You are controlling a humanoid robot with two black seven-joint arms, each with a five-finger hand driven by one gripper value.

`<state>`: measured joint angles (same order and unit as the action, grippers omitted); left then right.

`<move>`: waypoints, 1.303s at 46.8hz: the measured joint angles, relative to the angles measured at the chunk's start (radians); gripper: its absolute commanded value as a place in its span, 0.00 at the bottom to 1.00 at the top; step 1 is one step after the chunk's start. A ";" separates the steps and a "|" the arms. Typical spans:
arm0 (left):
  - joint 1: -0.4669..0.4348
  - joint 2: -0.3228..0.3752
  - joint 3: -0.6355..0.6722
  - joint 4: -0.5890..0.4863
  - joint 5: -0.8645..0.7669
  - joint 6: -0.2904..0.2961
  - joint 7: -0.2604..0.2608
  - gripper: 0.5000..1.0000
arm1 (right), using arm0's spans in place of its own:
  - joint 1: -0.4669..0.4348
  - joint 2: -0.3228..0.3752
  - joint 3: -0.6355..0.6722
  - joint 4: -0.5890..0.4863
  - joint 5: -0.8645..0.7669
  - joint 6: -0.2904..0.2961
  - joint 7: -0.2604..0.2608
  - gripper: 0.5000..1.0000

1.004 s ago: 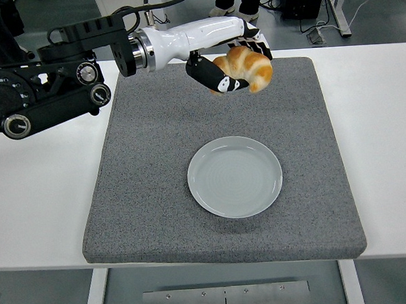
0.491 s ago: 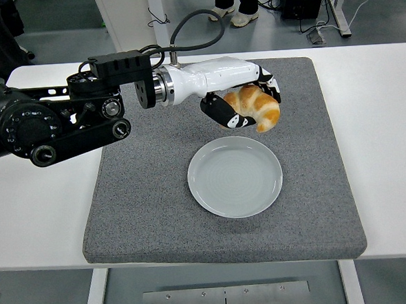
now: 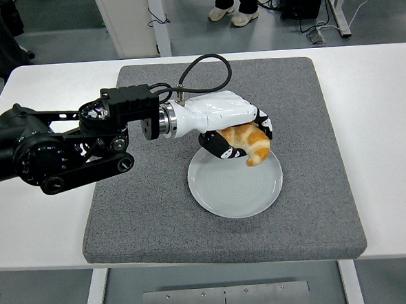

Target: Place the bread on the plate

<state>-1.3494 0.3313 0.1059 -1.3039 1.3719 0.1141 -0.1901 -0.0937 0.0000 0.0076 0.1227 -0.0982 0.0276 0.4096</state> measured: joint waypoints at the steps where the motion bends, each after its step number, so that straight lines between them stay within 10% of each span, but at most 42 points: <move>1: 0.003 -0.001 0.005 0.000 0.004 0.008 -0.001 0.11 | 0.000 0.000 0.000 0.000 0.000 0.000 0.000 1.00; 49: 0.106 -0.038 0.116 0.043 0.056 0.129 -0.002 0.13 | 0.000 0.000 0.000 0.000 0.000 0.000 0.000 1.00; 61: 0.114 -0.038 0.115 0.043 0.056 0.129 -0.002 0.34 | 0.000 0.000 0.000 0.000 0.000 0.000 0.000 1.00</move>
<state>-1.2352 0.2930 0.2210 -1.2608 1.4281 0.2435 -0.1918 -0.0936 0.0000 0.0076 0.1227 -0.0982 0.0276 0.4096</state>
